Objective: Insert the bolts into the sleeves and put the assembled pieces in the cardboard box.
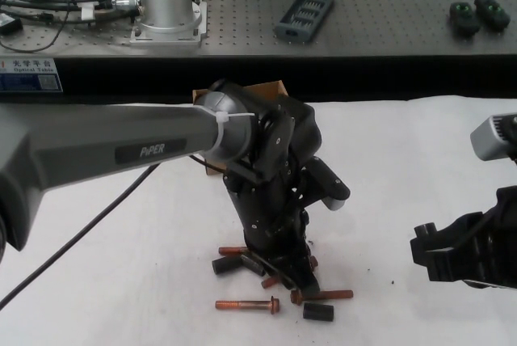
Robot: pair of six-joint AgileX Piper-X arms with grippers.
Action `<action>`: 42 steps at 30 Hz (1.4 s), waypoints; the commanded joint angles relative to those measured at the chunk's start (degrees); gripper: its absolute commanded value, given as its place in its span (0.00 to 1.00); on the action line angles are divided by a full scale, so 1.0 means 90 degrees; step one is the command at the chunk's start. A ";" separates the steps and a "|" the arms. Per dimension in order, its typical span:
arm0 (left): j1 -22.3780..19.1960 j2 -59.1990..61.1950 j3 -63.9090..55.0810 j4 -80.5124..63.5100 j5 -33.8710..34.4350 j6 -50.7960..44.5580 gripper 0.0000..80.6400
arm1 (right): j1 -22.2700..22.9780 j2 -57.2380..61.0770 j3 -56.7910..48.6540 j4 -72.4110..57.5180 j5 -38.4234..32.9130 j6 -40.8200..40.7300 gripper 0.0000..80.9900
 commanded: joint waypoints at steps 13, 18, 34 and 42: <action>-0.0129 0.0044 -0.0062 -0.0389 -0.0582 0.0214 0.33 | 0.0011 -0.0084 0.0450 -0.0377 -0.0132 0.0307 0.09; -0.0129 0.0083 -0.0062 -0.0389 -0.0568 0.0214 0.33 | 0.0011 -0.0084 0.0450 -0.0506 -0.0132 0.0307 0.09; -0.0165 0.0241 -0.0062 0.0124 0.0147 -0.0039 0.21 | 0.0011 -0.0084 0.0450 -0.0534 -0.0132 0.0307 0.09; -0.0152 0.0215 -0.0062 -0.0131 0.0824 -0.1022 0.21 | 0.0011 -0.0084 0.0450 -0.0534 -0.0132 0.0307 0.09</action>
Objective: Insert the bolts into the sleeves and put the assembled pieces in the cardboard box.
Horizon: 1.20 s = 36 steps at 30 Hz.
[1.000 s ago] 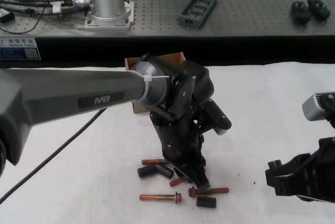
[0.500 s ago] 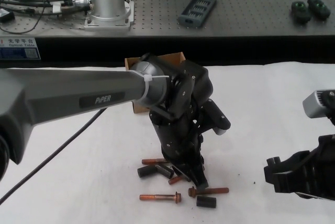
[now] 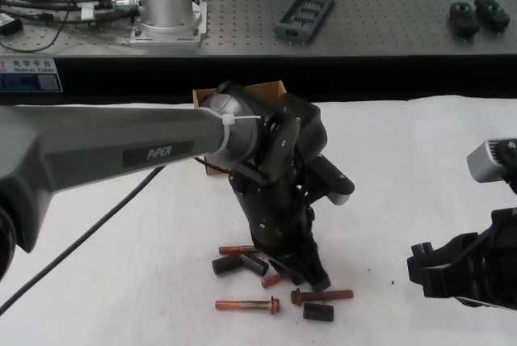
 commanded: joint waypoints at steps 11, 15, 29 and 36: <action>0.0170 -0.0518 0.0009 -0.0986 0.0562 -0.0530 0.01 | 0.0011 -0.0084 -0.0021 -0.0147 -0.0050 0.0006 0.09; 0.0230 -0.0517 0.0009 -0.0549 0.0522 -0.0081 0.01 | 0.0011 -0.0084 -0.0021 -0.0147 -0.0050 0.0037 0.09; 0.0844 -0.0935 0.0032 -0.1007 0.1544 -0.1276 0.01 | -0.0011 -0.0084 -0.0021 -0.0565 -0.0791 -0.0045 0.09; 0.1404 -0.1920 0.1079 -0.3134 0.1940 -0.2716 0.01 | -0.0012 0.0112 -0.0021 -0.1441 -0.1059 0.0405 0.09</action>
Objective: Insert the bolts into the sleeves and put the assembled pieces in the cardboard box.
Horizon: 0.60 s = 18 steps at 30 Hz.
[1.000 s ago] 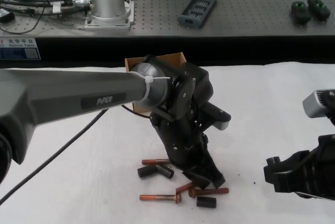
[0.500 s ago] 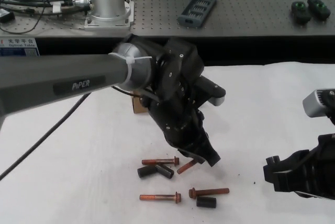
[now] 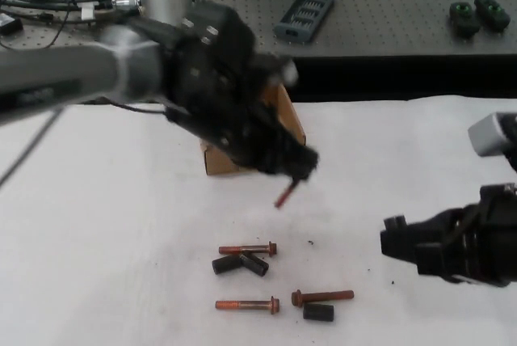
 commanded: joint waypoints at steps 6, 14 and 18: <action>0.0478 -0.2154 0.2594 -0.4309 0.0266 -0.2752 0.01 | -0.0012 0.0855 -0.0021 -0.1219 -0.1018 0.0743 0.09; 0.0478 -0.2819 0.4375 -0.8228 -0.0403 -0.5263 0.01 | -0.0012 0.1979 -0.0035 -0.3408 -0.2402 0.2001 0.09; 0.0478 -0.2819 0.4784 -0.8520 -0.0600 -0.5990 0.01 | -0.0012 0.2125 -0.0035 -0.3825 -0.2676 0.2065 0.09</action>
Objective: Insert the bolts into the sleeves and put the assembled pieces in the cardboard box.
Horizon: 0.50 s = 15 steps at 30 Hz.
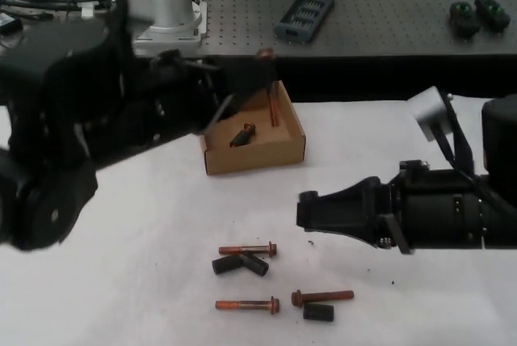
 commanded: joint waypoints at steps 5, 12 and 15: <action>-0.0010 -0.0057 0.0317 -0.0276 -0.0103 -0.0926 0.01 | -0.0012 0.0030 -0.0035 -0.0593 -0.0231 -0.0321 0.09; -0.0010 -0.0057 0.0318 -0.0663 0.0291 -0.1632 0.01 | -0.0012 0.0452 -0.0035 -0.0561 -0.0515 -0.1071 0.09; -0.0010 -0.0057 0.0318 -0.0647 0.0511 -0.1682 0.01 | -0.0012 0.0681 -0.0035 -0.0561 -0.0664 -0.1451 0.09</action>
